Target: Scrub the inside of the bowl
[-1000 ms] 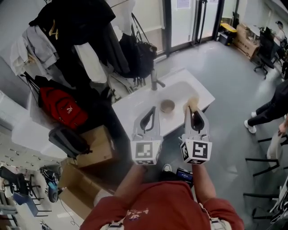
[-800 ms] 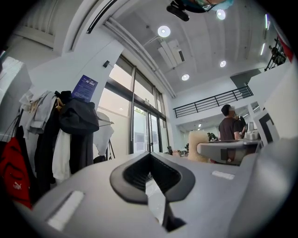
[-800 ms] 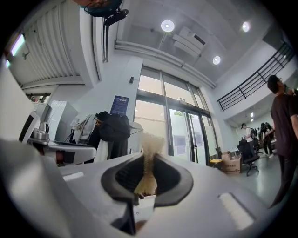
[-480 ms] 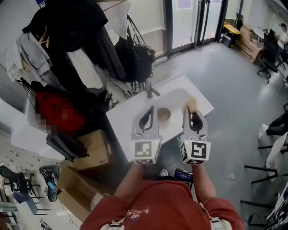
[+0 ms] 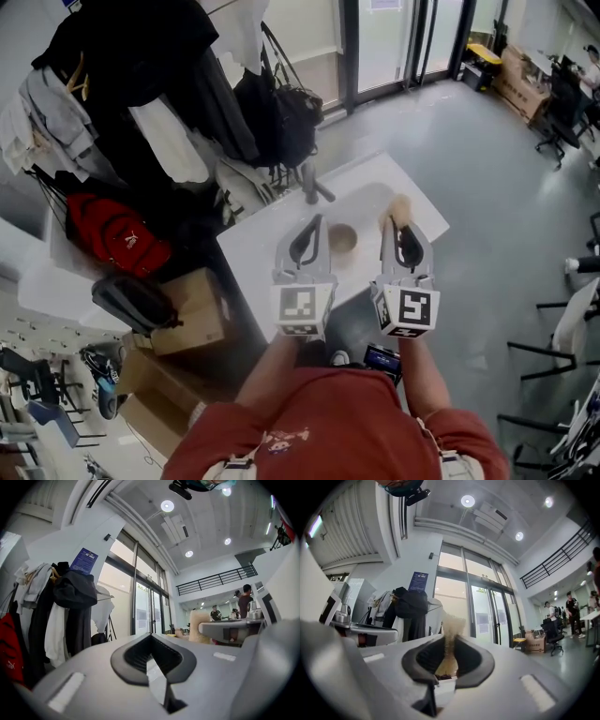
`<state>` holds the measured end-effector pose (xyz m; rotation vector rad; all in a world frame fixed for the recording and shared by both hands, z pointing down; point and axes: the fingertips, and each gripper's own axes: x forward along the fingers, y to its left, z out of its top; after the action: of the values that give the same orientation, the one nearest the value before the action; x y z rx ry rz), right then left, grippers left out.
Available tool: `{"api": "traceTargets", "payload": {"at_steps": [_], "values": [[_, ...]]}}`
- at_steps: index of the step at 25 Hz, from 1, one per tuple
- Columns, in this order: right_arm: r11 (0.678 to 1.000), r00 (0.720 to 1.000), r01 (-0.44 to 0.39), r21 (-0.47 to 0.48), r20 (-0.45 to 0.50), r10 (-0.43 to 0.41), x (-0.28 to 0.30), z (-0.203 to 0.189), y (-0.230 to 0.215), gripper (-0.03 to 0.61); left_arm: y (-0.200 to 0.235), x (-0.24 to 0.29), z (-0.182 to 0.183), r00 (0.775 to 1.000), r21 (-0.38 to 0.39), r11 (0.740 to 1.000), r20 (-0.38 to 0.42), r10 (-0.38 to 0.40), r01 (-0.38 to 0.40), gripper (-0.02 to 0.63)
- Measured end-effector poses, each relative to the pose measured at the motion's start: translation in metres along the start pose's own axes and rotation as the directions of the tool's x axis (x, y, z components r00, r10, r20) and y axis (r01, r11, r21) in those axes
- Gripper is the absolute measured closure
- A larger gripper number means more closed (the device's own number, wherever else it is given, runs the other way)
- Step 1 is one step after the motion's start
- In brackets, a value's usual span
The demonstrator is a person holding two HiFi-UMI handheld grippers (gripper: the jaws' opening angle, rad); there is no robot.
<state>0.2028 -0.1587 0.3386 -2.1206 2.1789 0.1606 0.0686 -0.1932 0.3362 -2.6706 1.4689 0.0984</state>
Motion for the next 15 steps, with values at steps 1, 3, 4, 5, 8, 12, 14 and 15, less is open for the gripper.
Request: {"api": "traceTargets", "payload": {"at_steps": [1, 3, 4, 5, 8, 12, 14, 15], "values": [[1.0, 1.0, 0.002, -0.003, -0.003, -0.002, 0.004, -0.001, 0.0, 0.526, 0.002, 0.004, -0.005, 1.0, 0.001, 1.0, -0.007, -0.005, 0.005, 0.607], [1.0, 1.0, 0.004, -0.015, -0.015, -0.004, 0.012, -0.006, 0.002, 0.525, 0.006, 0.012, -0.015, 1.0, 0.008, 1.0, -0.024, -0.014, 0.014, 0.607], [1.0, 1.0, 0.006, -0.017, -0.022, -0.006, 0.017, -0.01, 0.003, 0.526, 0.008, 0.016, -0.02, 0.999, 0.011, 1.0, -0.034, -0.018, 0.018, 0.607], [1.0, 1.0, 0.009, -0.015, -0.029, -0.009, 0.022, -0.012, 0.004, 0.526, 0.01, 0.019, -0.026, 0.999, 0.013, 1.0, -0.044, -0.021, 0.022, 0.607], [1.0, 0.999, 0.016, -0.016, -0.041, -0.016, 0.032, -0.018, 0.006, 0.526, 0.014, 0.027, -0.047, 0.996, 0.01, 0.999, -0.085, -0.03, 0.031, 0.607], [1.0, 0.998, 0.018, -0.025, -0.053, -0.019, 0.04, -0.025, 0.009, 0.525, 0.02, 0.035, -0.075, 0.99, -0.004, 0.999, -0.138, -0.033, 0.033, 0.607], [0.999, 0.998, 0.021, -0.027, -0.059, -0.022, 0.043, -0.028, 0.009, 0.525, 0.023, 0.038, -0.089, 0.987, -0.021, 0.999, -0.154, -0.035, 0.033, 0.607], [0.999, 0.998, 0.022, -0.029, -0.063, -0.024, 0.045, -0.029, 0.009, 0.526, 0.026, 0.04, -0.096, 0.986, -0.027, 0.999, -0.165, -0.034, 0.03, 0.607]]}}
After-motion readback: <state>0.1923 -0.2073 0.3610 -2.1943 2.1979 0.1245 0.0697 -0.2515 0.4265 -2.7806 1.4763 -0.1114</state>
